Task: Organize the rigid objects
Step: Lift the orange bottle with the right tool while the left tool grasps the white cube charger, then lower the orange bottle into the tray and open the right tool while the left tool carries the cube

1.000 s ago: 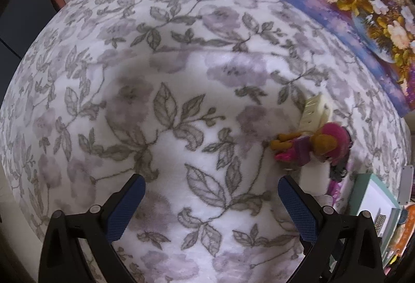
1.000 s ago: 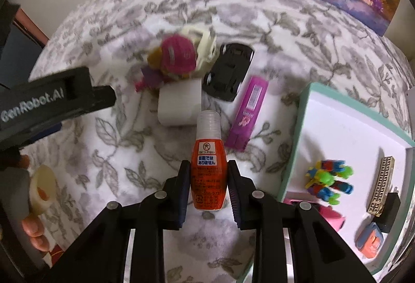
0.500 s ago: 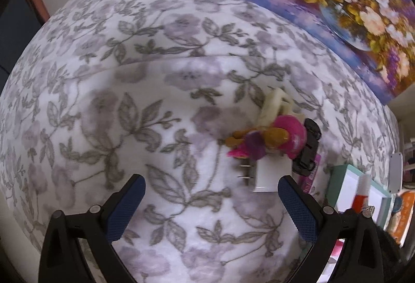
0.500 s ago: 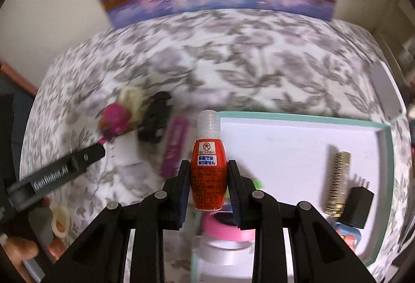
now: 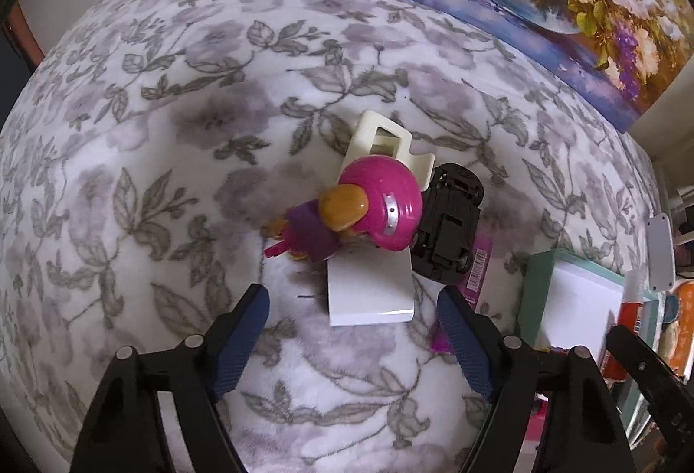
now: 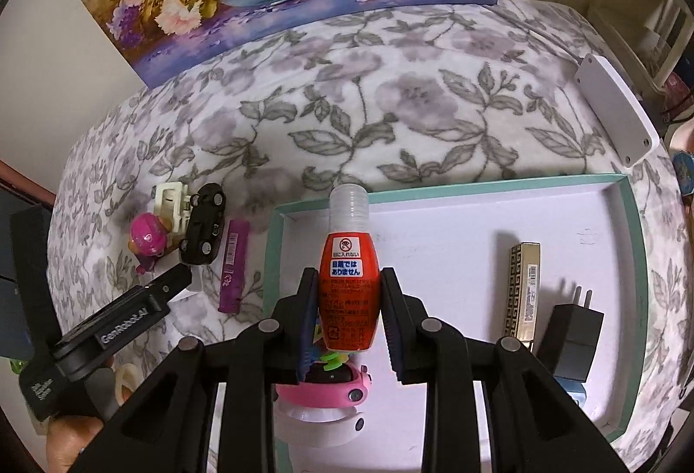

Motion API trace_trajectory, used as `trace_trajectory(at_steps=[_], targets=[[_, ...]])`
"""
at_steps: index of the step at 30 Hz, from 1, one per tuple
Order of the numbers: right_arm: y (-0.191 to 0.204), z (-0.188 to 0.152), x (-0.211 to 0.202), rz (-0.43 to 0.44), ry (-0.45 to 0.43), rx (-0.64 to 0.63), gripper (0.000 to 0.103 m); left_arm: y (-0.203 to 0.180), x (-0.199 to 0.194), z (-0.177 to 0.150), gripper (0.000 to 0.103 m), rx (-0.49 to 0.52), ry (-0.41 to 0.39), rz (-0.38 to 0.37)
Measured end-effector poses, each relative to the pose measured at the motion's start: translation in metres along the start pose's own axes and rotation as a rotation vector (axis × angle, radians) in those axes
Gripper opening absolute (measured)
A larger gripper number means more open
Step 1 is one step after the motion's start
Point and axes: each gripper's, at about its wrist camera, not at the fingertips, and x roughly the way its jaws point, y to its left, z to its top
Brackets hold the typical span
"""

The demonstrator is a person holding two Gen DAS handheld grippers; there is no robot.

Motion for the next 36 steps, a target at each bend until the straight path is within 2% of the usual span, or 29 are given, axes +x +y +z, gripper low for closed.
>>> trace_trajectory(at_steps=[1,3,6,9,11,16,20,24,33,36], targets=[[0.000,0.000,0.000,0.001,0.000,0.000,0.029,-0.001,0.002,0.000,0.082,0.003,0.000,0.005],[-0.001,0.001,0.002,0.003,0.004,0.002,0.029,-0.002,0.006,0.001,0.071,0.000,-0.001,0.002],[-0.002,0.001,0.002,0.002,0.006,0.003,0.029,-0.001,0.007,0.001,0.062,-0.007,-0.005,0.000],[-0.003,0.001,0.000,0.002,0.001,0.011,0.029,0.000,0.007,0.001,0.058,0.000,-0.011,0.002],[-0.004,0.002,-0.002,0.005,-0.003,0.017,0.029,0.000,0.004,0.002,0.044,-0.002,-0.015,-0.027],[-0.009,0.002,-0.008,0.013,-0.012,0.036,0.029,-0.002,-0.006,-0.001,0.044,0.024,-0.014,0.011],[-0.014,0.004,-0.015,0.018,-0.024,0.048,0.029,-0.001,-0.016,-0.002,0.044,0.020,-0.014,0.002],[-0.022,0.005,-0.019,-0.001,-0.029,0.061,0.029,-0.005,-0.037,-0.002,0.044,0.033,-0.050,-0.006],[-0.064,0.003,-0.010,-0.051,0.018,0.147,0.029,-0.043,-0.083,-0.005,0.044,0.111,-0.140,-0.059],[-0.081,0.002,-0.011,-0.085,0.018,0.181,0.029,-0.072,-0.093,-0.017,0.044,0.185,-0.164,-0.062]])
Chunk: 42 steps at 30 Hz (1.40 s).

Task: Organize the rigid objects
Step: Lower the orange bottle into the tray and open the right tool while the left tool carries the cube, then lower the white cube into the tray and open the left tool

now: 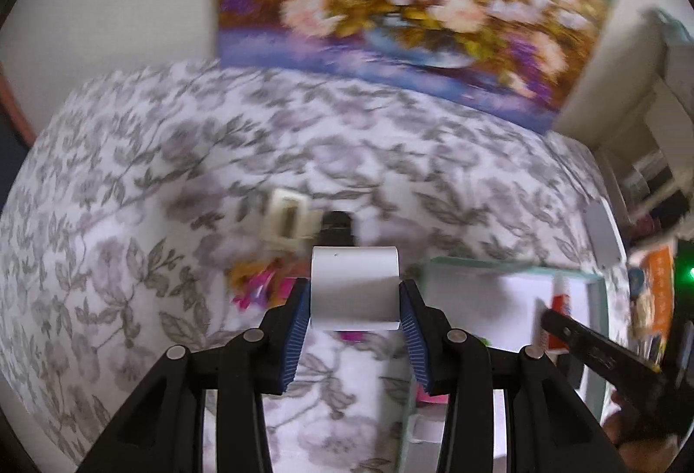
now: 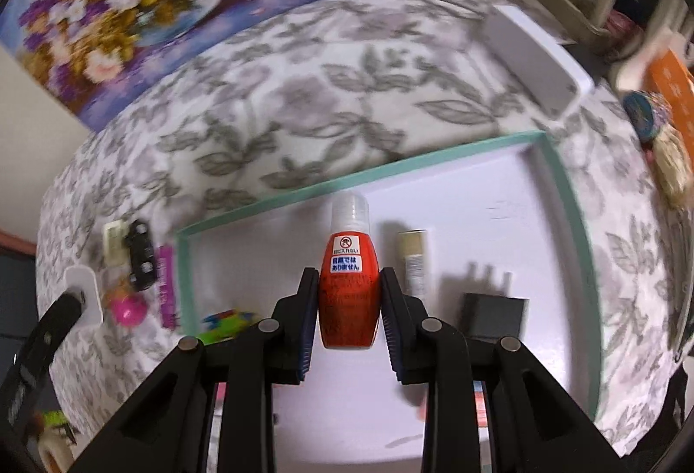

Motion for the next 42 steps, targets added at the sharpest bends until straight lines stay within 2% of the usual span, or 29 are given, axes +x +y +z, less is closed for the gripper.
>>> trace_trajectory(at_steps=[3,9,19,34,42], targets=[[-0.014,0.002,-0.004,-0.005,-0.013,0.025,0.029,-0.029,0.001,-0.007,0.044,0.054,0.015,-0.043],[-0.043,0.006,-0.010,-0.015,-0.021,0.087,0.029,-0.072,0.008,-0.018,0.044,0.125,0.043,-0.066],[-0.050,0.006,-0.008,-0.016,-0.016,0.094,0.029,-0.114,0.029,-0.034,0.044,0.192,0.081,-0.081],[-0.045,0.007,-0.010,-0.017,-0.017,0.068,0.029,-0.128,0.051,-0.044,0.044,0.240,0.126,-0.068],[-0.042,0.006,-0.007,-0.029,-0.006,0.059,0.029,-0.131,0.053,-0.046,0.045,0.259,0.124,-0.062]])
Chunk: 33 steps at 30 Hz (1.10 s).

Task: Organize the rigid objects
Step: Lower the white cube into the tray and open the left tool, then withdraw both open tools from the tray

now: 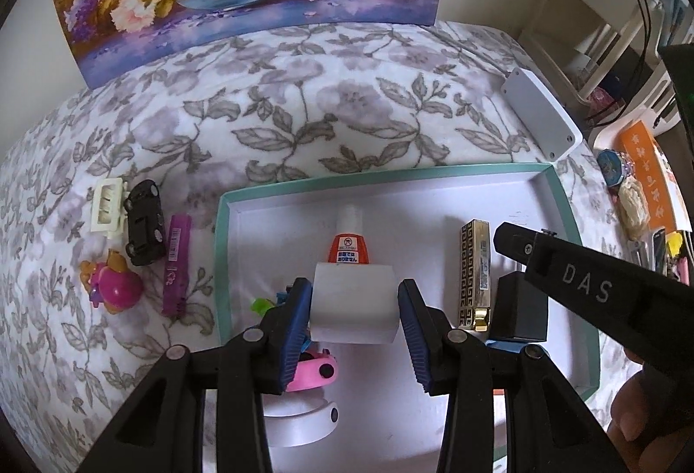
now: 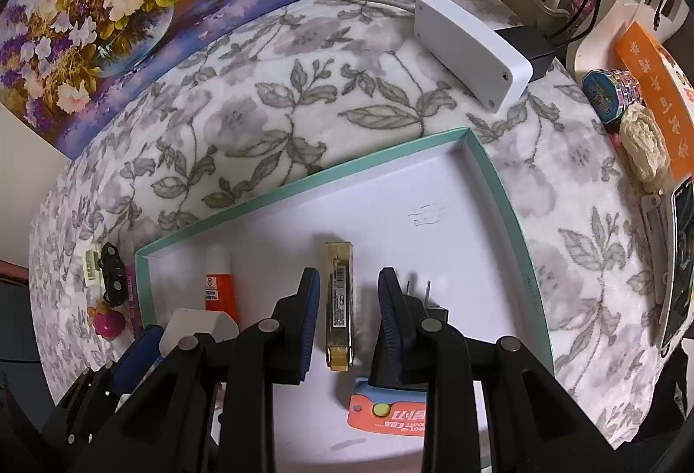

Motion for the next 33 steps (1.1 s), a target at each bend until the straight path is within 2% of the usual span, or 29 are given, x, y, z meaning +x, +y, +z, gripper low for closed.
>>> trace_trajectory(at_steps=[2,5,13,17,20,31,33], targets=[[0.001,0.000,0.000,-0.003,-0.001,-0.001,0.029,-0.001,-0.001,0.000,0.048,0.003,-0.005,0.003],[0.001,0.000,-0.001,-0.003,-0.002,0.001,0.030,-0.001,-0.004,0.002,0.063,0.001,-0.013,-0.004],[0.003,0.001,-0.002,-0.011,-0.007,-0.008,0.030,0.007,-0.014,0.007,0.067,-0.019,-0.032,0.007],[0.008,0.001,-0.004,-0.017,-0.012,-0.021,0.029,0.020,-0.020,0.011,0.072,-0.056,-0.043,0.036],[0.015,-0.001,-0.003,-0.031,-0.012,-0.040,0.029,0.039,-0.023,0.013,0.078,-0.109,-0.051,0.058],[0.056,-0.010,-0.001,-0.053,-0.015,-0.151,0.030,0.131,-0.033,0.012,0.082,-0.360,-0.059,0.081],[0.064,-0.013,0.000,-0.041,-0.012,-0.164,0.038,0.145,-0.034,0.011,0.087,-0.396,-0.060,0.087]])
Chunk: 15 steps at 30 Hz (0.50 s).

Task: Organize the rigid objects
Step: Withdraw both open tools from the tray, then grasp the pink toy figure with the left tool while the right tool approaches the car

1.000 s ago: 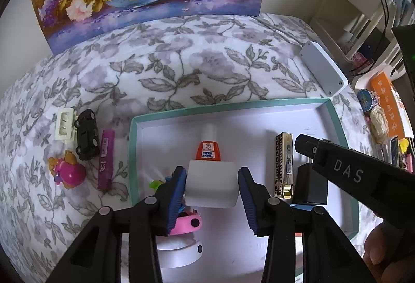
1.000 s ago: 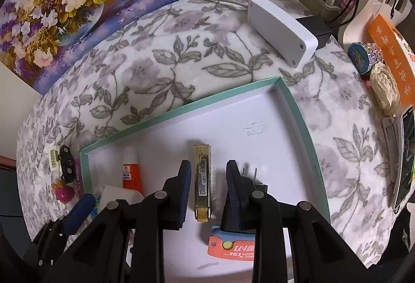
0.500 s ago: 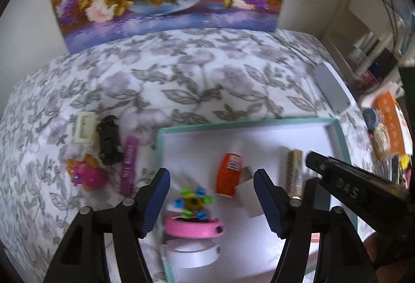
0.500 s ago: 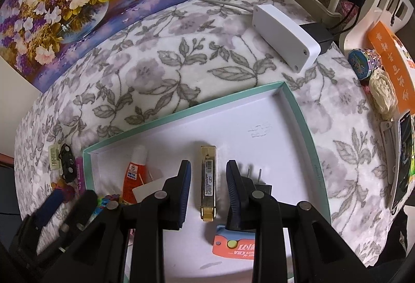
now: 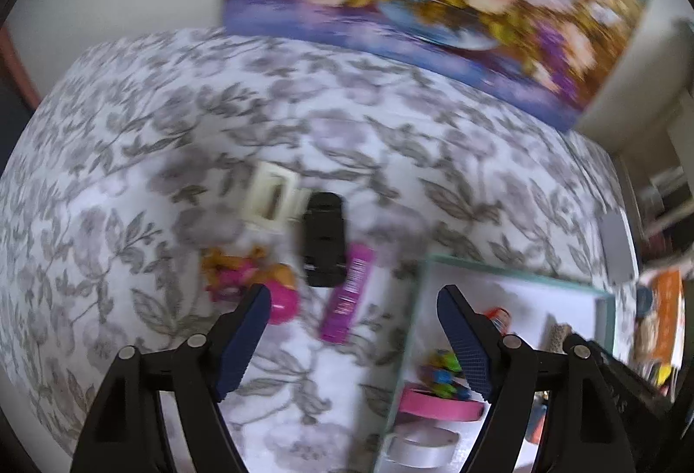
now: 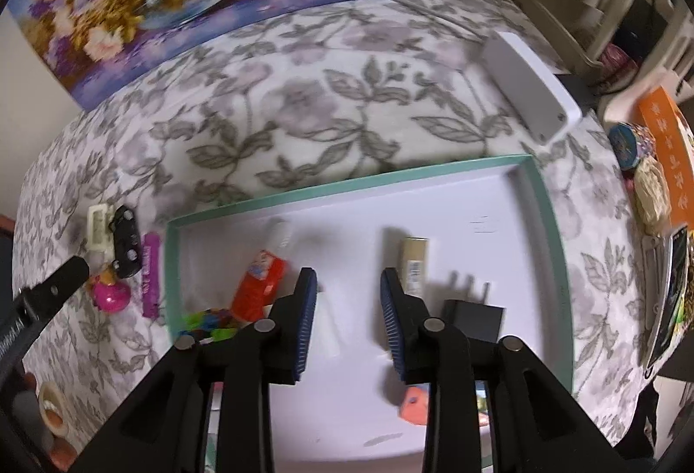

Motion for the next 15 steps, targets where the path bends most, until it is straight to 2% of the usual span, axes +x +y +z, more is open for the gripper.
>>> trace_trajectory(at_steps=[1,2,7,11,15], targets=[[0.004,0.000,0.000,0.004,0.000,-0.002,0.043,0.010,0.000,0.003,0.092,-0.024,-0.001,0.011],[0.008,-0.001,0.000,0.008,0.000,-0.006,0.050,0.017,0.000,0.004,0.102,-0.042,-0.002,0.020],[0.029,-0.005,0.001,0.024,-0.002,-0.042,0.065,0.059,-0.002,0.012,0.103,-0.144,-0.016,0.055],[0.042,-0.007,0.000,0.035,-0.020,-0.061,0.085,0.092,-0.003,0.015,0.103,-0.217,-0.028,0.098],[0.055,-0.009,0.001,0.034,-0.029,-0.096,0.087,0.114,-0.004,0.013,0.103,-0.277,-0.035,0.111]])
